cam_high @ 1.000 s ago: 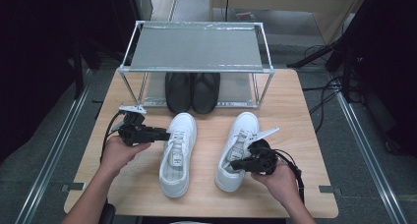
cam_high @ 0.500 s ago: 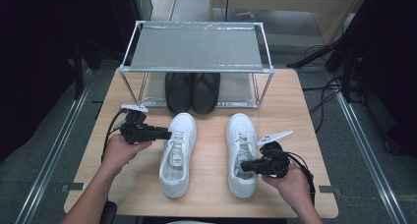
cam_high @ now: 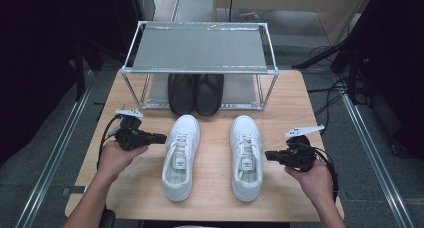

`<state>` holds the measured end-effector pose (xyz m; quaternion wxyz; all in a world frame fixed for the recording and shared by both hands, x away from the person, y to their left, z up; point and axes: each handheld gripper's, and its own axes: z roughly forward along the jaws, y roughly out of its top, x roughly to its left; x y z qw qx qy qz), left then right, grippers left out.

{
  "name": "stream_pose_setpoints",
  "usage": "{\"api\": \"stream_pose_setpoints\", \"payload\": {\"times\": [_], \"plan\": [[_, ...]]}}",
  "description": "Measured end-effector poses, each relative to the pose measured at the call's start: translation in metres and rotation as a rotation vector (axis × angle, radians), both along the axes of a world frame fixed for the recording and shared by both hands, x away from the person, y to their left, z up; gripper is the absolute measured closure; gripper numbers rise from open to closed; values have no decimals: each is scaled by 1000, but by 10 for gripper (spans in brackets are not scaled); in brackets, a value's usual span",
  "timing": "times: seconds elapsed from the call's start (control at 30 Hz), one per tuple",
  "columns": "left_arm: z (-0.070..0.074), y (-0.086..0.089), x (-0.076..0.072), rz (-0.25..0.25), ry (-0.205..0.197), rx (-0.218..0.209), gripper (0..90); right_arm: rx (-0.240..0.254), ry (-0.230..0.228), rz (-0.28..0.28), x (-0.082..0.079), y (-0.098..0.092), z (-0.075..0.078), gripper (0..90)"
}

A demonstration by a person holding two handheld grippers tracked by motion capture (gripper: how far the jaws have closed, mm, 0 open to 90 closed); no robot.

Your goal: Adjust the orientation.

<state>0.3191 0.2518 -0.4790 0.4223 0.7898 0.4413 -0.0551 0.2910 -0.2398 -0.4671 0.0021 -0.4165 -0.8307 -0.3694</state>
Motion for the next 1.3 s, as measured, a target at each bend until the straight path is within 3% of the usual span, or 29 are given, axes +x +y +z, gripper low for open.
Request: {"api": "stream_pose_setpoints", "payload": {"times": [0.13, 0.23, 0.33, 0.43, 0.53, 0.83, 0.87, 1.07, 1.17, 1.3], "plan": [[-12, 0, -3, 12, 27, 45, 822, -28, 45, 22, 8, 4, -14, 897], [-20, -1, -4, 17, 51, 78, 825, -45, 45, 33, 12, 9, -18, 897], [-26, -3, -5, 9, 76, 119, 826, -32, 58, 33, 15, 10, -20, 900], [-32, -9, -6, -23, 125, 99, 832, -30, 58, 42, 16, 12, -20, 900], [-29, -14, -9, -24, 103, 133, 879, -28, 54, 47, 18, 12, -21, 900], [-30, -15, -9, -18, 108, 111, 896, -26, 54, 48, 21, 16, -21, 900], [-31, -21, -9, -34, 116, 77, 893, -21, 54, 47, 22, 18, -21, 900], [-30, -49, -12, -76, 89, 99, 869, -19, 53, 48, 23, 19, -22, 900], [-29, -58, -14, -70, 65, 115, 869, -18, 56, 43, 22, 20, -22, 900], [-29, -62, -14, -59, 65, 110, 872, -16, 57, 44, 22, 20, -22, 900]]}}
